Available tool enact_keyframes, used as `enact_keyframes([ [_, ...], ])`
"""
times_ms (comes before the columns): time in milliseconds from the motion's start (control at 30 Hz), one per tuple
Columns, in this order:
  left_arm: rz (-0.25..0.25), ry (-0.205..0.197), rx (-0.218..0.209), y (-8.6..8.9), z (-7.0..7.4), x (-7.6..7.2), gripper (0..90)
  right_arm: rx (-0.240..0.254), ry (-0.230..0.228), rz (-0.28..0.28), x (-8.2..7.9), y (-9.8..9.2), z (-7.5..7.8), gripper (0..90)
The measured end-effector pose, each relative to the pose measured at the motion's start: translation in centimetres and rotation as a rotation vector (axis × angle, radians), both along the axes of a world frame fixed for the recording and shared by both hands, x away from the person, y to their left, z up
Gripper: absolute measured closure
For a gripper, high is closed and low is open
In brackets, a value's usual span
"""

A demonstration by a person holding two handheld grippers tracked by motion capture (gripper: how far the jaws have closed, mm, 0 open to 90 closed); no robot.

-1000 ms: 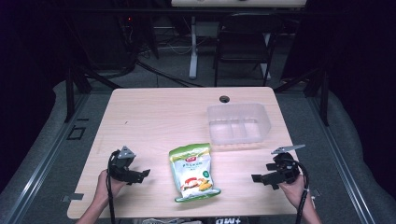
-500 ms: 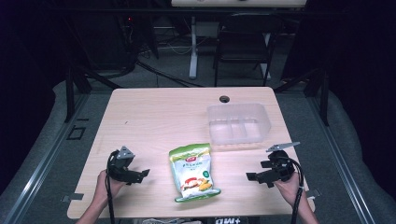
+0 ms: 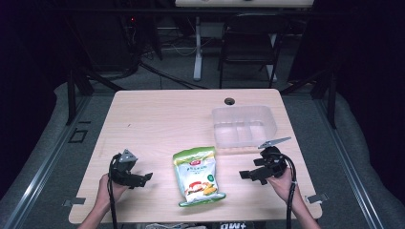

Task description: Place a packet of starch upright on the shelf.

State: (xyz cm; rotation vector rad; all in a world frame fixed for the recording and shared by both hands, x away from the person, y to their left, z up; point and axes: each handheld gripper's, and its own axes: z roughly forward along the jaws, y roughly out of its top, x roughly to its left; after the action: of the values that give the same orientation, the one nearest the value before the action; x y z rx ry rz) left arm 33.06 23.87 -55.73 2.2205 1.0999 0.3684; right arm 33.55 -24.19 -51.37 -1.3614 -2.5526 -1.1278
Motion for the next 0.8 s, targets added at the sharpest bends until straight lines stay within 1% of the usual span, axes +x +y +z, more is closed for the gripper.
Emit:
enact_keyframes([
  [33, -0.001, 0.0, 0.003, 0.0, 0.0, 0.0, 11.7, 0.001, 0.002, 0.004, 0.3, 0.6, 0.0, 7.2],
  [67, 0.0, 0.001, 0.001, 0.0, 0.0, 0.0, 11.7, 0.001, 0.002, 0.004, 0.3, 0.6, 0.0, 7.2],
  [133, 0.0, -0.005, 0.004, 0.0, 0.1, 0.0, 11.7, 0.015, 0.014, 0.017, 0.7, 1.4, -0.1, 7.3],
  [200, 0.003, -0.003, 0.003, 0.0, 0.0, 0.0, 11.8, 0.007, 0.019, 0.024, 1.1, 2.1, -0.1, 7.4],
  [233, 0.003, -0.003, 0.003, 0.0, 0.0, 0.0, 11.7, 0.007, 0.019, 0.024, 1.1, 2.1, -0.1, 7.4],
  [267, 0.002, -0.003, 0.003, 0.0, 0.0, 0.0, 11.7, 0.014, 0.029, 0.031, 1.5, 2.7, -0.2, 7.5],
  [333, 0.002, -0.003, 0.002, 0.0, 0.0, 0.0, 11.7, 0.019, 0.029, 0.032, 1.7, 3.0, -0.3, 7.5],
  [400, -0.002, -0.005, 0.004, 0.0, 0.1, 0.0, 11.7, 0.023, 0.039, 0.039, 2.4, 3.9, -0.5, 8.1],
  [467, -0.002, -0.005, 0.005, 0.0, 0.1, 0.0, 11.8, 0.016, 0.04, 0.039, 2.7, 4.1, -0.6, 8.1],
  [500, -0.002, -0.005, 0.004, 0.1, 0.1, 0.0, 11.7, 0.021, 0.05, 0.039, 3.2, 4.8, -0.9, 8.2],
  [533, 0.0, -0.006, 0.003, 0.1, 0.1, -0.1, 11.7, 0.012, 0.055, 0.048, 3.4, 5.0, -1.0, 8.2],
  [633, -0.001, -0.004, 0.0, 0.1, 0.0, 0.0, 11.7, 0.021, 0.066, 0.048, 4.1, 5.9, -1.3, 8.4],
  [667, -0.001, -0.004, 0.0, 0.1, 0.0, 0.0, 11.7, 0.021, 0.066, 0.048, 4.1, 5.9, -1.3, 8.4],
  [700, -0.001, -0.003, 0.0, 0.1, 0.0, 0.0, 11.8, 0.029, 0.08, 0.048, 4.5, 6.4, -1.6, 8.8],
  [733, -0.001, -0.003, 0.0, 0.1, 0.0, 0.0, 11.7, 0.029, 0.08, 0.048, 4.5, 6.4, -1.6, 8.8],
  [800, -0.002, -0.003, 0.0, 0.1, 0.0, 0.0, 11.7, 0.018, 0.092, 0.062, 5.2, 7.1, -1.9, 9.3],
])
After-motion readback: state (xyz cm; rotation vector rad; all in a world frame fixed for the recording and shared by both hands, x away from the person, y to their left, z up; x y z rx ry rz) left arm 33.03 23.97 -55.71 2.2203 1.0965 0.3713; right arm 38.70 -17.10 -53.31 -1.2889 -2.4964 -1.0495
